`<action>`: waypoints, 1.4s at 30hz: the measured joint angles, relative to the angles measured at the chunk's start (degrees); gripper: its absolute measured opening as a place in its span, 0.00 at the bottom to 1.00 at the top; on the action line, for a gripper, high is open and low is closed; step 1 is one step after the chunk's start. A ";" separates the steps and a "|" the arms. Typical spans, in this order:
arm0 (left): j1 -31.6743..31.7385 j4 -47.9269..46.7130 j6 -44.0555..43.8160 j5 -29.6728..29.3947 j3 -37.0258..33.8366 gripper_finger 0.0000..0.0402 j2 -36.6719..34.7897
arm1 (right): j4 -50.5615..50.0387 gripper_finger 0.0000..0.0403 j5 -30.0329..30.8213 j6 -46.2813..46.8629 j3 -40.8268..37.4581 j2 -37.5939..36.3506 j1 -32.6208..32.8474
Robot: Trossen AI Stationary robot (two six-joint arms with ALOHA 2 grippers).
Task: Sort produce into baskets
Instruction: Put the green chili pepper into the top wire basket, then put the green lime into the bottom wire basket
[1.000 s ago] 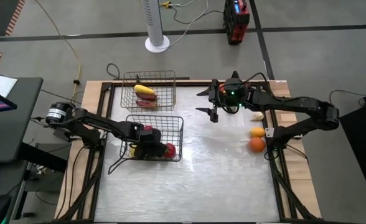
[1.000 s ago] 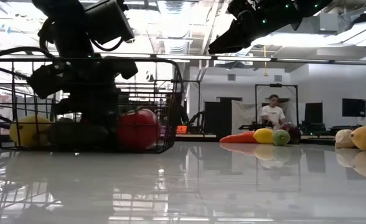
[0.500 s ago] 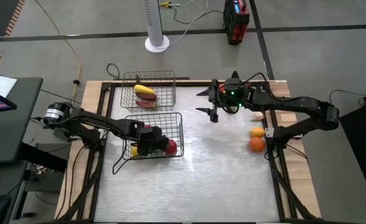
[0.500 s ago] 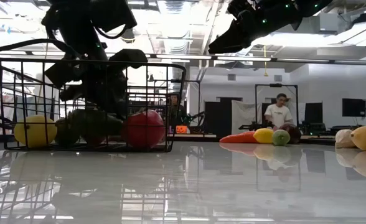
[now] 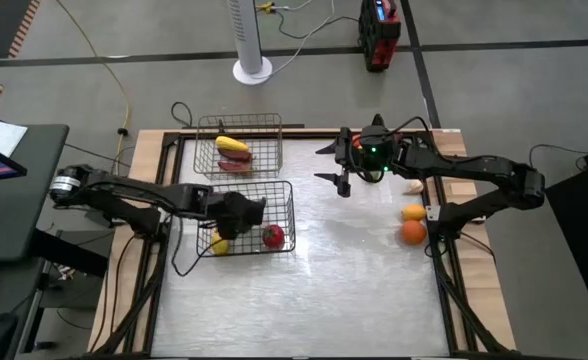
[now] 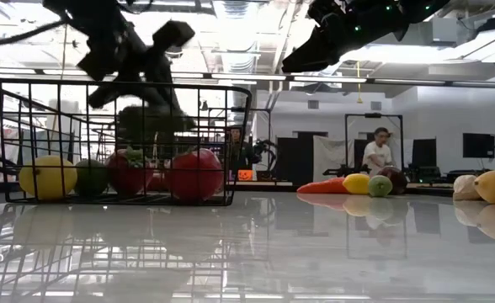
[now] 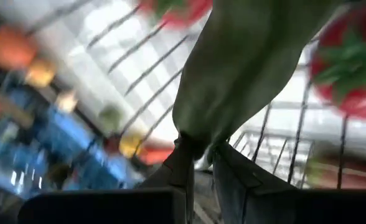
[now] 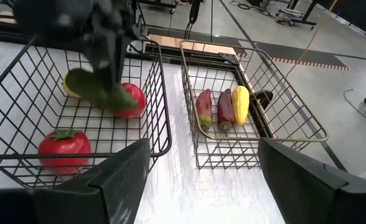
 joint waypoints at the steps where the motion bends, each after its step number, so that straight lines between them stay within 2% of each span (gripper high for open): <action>1: 0.57 0.83 -1.13 -0.22 0.00 0.07 -1.26 | 0.00 0.81 0.01 0.00 0.00 0.00 0.00; 5: 5.41 3.43 -8.87 0.74 0.04 0.07 -6.37 | 0.36 0.81 0.01 -0.02 0.00 0.00 0.00; 9: 14.51 3.73 -16.68 1.84 0.04 0.07 -8.94 | 1.62 0.81 -0.07 -0.03 0.00 0.00 0.07; 16: 32.33 4.10 -32.20 2.43 0.09 0.09 -6.69 | 3.50 0.81 -1.60 0.25 0.00 0.00 0.13; 20: 37.62 7.09 -41.22 0.49 0.09 0.17 -4.93 | 3.30 0.81 -1.68 0.24 0.00 0.00 0.13; 29: 38.82 6.13 -53.62 0.64 0.09 0.51 -4.87 | 1.73 0.81 -0.99 0.95 0.00 -0.64 -0.56; 32: 37.90 3.17 -61.64 0.33 0.90 0.60 -5.29 | -0.80 0.81 1.05 1.83 0.02 -2.93 -1.77; 37: 34.77 -2.97 -84.84 0.60 9.45 0.64 -6.25 | -8.31 0.81 8.02 1.61 0.04 -5.61 -5.90; 42: 32.14 -3.59 -102.64 10.08 19.48 0.63 -6.73 | -14.83 0.78 8.29 0.45 0.89 -2.57 -12.70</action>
